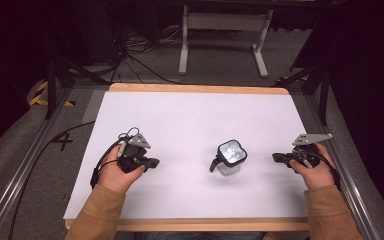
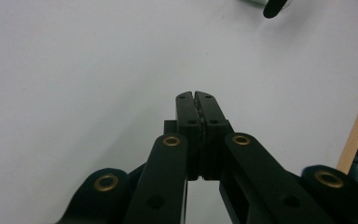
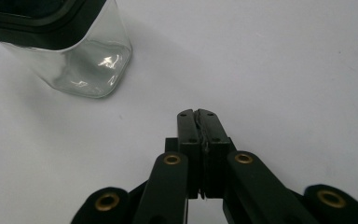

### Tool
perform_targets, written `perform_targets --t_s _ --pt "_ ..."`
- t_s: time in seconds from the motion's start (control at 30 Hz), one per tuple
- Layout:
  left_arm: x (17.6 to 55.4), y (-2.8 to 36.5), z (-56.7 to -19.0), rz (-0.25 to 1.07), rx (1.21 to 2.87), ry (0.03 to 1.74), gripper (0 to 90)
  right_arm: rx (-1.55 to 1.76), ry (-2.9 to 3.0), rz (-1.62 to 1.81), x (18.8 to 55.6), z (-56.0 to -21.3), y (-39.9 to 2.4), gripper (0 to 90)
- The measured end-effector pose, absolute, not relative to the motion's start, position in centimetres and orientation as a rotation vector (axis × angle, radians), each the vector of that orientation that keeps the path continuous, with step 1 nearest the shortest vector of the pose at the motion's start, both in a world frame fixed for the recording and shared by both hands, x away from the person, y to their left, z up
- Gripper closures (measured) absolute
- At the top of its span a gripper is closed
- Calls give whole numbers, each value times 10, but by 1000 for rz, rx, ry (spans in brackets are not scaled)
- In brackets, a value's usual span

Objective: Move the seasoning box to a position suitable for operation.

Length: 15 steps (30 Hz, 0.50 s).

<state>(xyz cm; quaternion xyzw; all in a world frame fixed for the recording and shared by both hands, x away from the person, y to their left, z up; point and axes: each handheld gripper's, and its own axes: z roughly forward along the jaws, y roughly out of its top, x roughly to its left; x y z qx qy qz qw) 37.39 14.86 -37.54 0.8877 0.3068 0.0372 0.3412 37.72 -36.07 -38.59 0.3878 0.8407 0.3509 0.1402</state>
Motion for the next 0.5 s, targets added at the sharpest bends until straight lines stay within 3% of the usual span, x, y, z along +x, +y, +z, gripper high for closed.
perform_targets --t_s 0.5 --pt "369 158 -370 118 2253 806 896 1004 2450 1103 381 -384 -330 895"
